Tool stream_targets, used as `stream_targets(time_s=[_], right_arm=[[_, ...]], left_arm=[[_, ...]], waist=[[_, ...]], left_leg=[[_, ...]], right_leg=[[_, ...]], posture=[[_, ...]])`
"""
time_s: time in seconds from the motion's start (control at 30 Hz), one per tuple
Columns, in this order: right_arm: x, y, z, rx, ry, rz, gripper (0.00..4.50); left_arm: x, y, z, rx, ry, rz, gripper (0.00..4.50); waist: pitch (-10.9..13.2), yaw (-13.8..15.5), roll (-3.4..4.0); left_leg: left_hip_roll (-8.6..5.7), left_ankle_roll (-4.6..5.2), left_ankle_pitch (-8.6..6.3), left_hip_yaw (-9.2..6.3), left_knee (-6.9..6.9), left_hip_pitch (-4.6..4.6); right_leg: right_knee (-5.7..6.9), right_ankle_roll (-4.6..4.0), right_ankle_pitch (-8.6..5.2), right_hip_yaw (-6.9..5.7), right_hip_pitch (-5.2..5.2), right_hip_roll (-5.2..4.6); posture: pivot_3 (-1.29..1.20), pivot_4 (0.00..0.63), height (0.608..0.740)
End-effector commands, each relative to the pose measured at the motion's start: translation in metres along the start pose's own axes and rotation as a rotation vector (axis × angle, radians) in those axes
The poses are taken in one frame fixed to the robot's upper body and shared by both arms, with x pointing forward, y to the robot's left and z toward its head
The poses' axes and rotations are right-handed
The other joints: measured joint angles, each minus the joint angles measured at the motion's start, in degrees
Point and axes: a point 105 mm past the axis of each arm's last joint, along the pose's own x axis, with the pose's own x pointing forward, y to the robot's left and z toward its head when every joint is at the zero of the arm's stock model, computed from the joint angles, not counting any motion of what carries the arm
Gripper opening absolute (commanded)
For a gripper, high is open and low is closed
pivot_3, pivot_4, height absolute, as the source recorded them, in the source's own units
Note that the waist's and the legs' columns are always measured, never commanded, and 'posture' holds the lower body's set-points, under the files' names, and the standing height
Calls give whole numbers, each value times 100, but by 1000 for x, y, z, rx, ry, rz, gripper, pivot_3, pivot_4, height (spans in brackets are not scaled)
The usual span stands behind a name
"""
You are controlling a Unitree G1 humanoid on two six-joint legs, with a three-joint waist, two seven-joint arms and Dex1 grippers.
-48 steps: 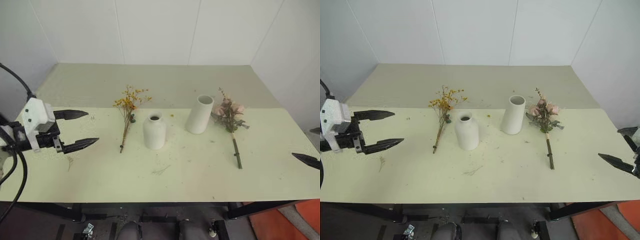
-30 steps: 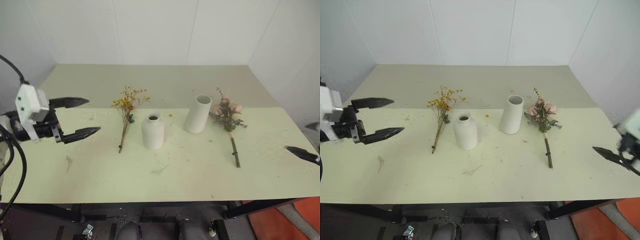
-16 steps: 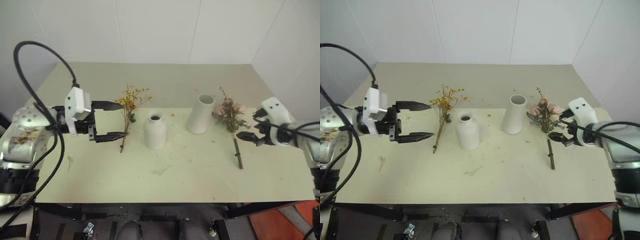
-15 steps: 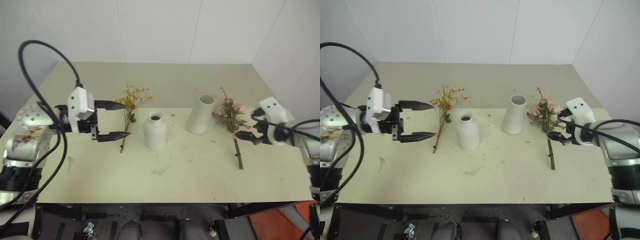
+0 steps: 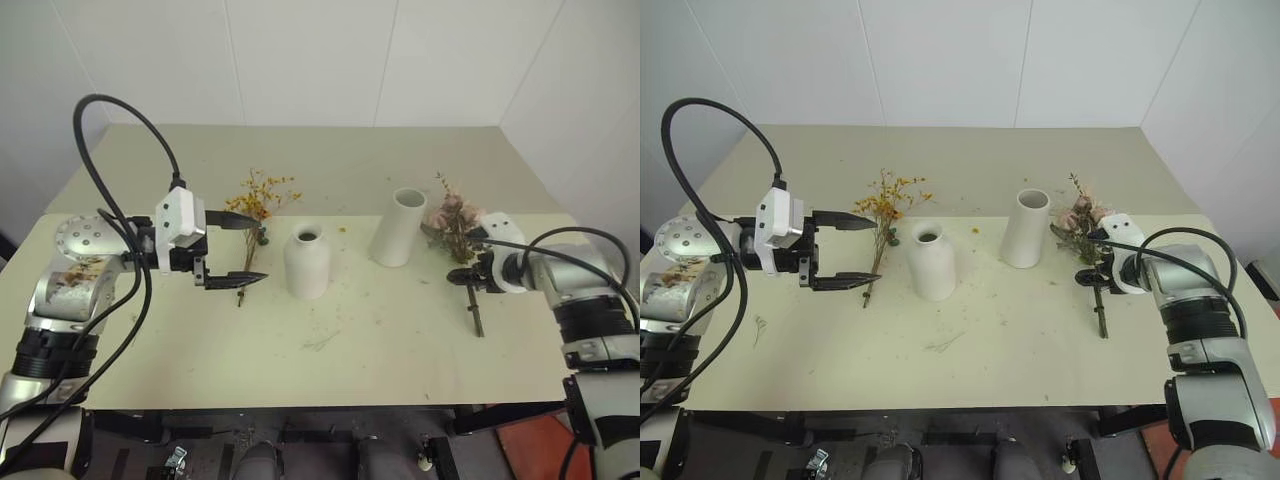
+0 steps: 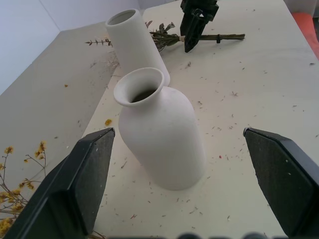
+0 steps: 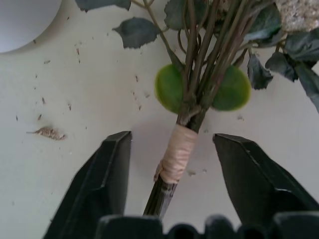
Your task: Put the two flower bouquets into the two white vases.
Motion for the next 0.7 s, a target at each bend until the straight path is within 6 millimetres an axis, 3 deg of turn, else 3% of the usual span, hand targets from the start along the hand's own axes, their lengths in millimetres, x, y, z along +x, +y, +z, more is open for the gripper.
stream_targets(time_s=[0.03, 0.2, 0.37, 0.43, 0.5, 0.63, 0.7], right_arm=[[-3, -10, 17, -12, -43, -47, 1837], [-1, -15, 17, -4, -18, -61, 205], [-2, -21, 16, -10, -23, -107, 204], [-9, -36, 34, -51, -122, -236, 204], [-25, -49, 65, -89, -308, -381, 204], [-70, -55, 125, -154, -749, -608, 204], [-99, -53, 151, -55, -973, -619, 204]], left_arm=[[-6, 2, 8, 50, -2, 29, 4500], [-9, 0, 6, 42, 0, 51, 4500], [-10, -2, 3, 38, 6, 65, 4500], [-11, -1, 3, 35, 1, 81, 4500], [-14, 0, 3, 29, -3, 100, 4500], [-21, 4, 5, 19, -17, 147, 4500], [-22, 4, 11, 0, -67, 159, 4500]], waist=[[0, -4, 0], [0, 11, 1], [0, 9, 1], [0, 6, 1], [1, 1, 1], [3, -39, 4], [3, -92, 5]], left_leg=[[0, 0, 0, 0, 0, 1], [1, 0, 0, 0, -1, -1], [0, 0, 0, 0, -1, 0], [0, 0, 0, 0, -1, 0], [0, 0, 0, 0, -1, -1], [0, 0, 0, 1, -6, -3], [1, 0, 0, 1, -7, -4]], right_leg=[[0, 0, 0, 0, 0, 0], [-2, 0, 0, -1, 0, 0], [0, 0, 0, -1, 0, 0], [0, 0, 0, -1, 1, 0], [1, 0, 0, -1, -2, -1], [0, 0, 0, 1, -8, -1], [1, 0, 0, 1, -10, -1]], posture=[[0, 150, 740], [0, 150, 740], [0, 150, 740], [0, 150, 740], [0, 150, 740], [0, 150, 740], [0, 150, 740]])
